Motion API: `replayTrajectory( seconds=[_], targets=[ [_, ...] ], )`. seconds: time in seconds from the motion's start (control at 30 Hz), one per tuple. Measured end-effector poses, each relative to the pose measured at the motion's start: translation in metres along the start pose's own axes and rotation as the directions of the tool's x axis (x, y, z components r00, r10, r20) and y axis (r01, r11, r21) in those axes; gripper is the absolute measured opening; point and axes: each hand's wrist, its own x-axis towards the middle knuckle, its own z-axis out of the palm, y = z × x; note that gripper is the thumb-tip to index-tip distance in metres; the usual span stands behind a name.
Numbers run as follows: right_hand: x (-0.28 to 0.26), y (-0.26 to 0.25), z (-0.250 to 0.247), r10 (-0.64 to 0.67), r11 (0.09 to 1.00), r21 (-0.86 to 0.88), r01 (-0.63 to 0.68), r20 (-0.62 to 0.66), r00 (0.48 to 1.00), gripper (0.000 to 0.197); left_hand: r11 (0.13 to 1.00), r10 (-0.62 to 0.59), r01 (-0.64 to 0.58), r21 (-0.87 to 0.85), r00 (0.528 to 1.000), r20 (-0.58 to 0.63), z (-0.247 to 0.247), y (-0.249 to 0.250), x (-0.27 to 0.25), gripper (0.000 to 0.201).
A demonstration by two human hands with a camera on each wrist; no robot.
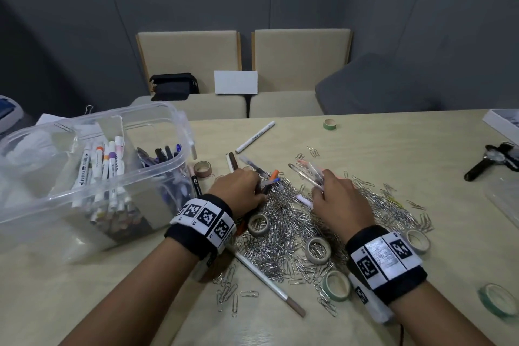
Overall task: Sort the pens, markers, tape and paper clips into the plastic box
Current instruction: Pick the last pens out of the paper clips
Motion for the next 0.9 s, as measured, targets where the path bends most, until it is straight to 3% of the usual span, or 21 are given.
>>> replayTrajectory(
  seconds=[0.1,0.27,0.37,0.47,0.53,0.63,0.7,0.8,0.9],
  targets=[
    [0.001,-0.001,-0.001,0.029,1.0,0.005,-0.029,0.016,0.999,0.022,0.999,-0.022,0.021,-0.029,0.999,-0.037,-0.002,0.003,-0.001,0.023],
    [0.0,-0.016,-0.012,-0.022,0.998,-0.065,0.026,0.06,0.998,0.017,0.962,-0.143,0.06,-0.267,0.942,-0.305,-0.009,0.003,-0.005,0.019],
    [0.028,-0.036,-0.018,-0.063,0.997,-0.03,0.067,0.123,0.99,0.015,0.937,-0.152,0.001,-0.35,0.902,-0.405,-0.013,0.004,-0.011,0.01],
    [0.066,-0.062,-0.008,-0.117,0.993,0.014,0.117,0.212,0.97,0.022,0.867,-0.111,-0.135,-0.479,0.885,-0.451,-0.028,0.014,-0.025,0.005],
    [0.083,-0.082,0.004,-0.164,0.986,0.012,0.168,0.303,0.939,0.025,0.704,-0.14,-0.204,-0.68,0.9,-0.414,-0.049,0.019,-0.043,0.005],
    [0.093,-0.101,0.023,-0.212,0.97,-0.039,0.24,0.353,0.911,0.034,0.281,-0.18,-0.193,-0.94,0.952,-0.249,-0.09,0.016,-0.074,0.009],
    [0.094,-0.105,0.031,-0.193,0.972,-0.064,0.228,0.341,0.92,0.039,0.085,-0.184,-0.186,-0.979,0.963,-0.198,-0.115,0.0,-0.092,0.012],
    [0.099,-0.106,0.033,-0.162,0.98,-0.055,0.191,0.332,0.929,0.048,-0.079,-0.223,-0.138,-0.987,0.968,-0.117,-0.143,-0.039,-0.103,0.018],
    [0.098,-0.105,0.029,-0.131,0.982,-0.083,0.169,0.343,0.93,0.044,-0.141,-0.293,0.018,-0.99,0.954,0.059,-0.158,-0.079,-0.098,0.035]
  ],
)
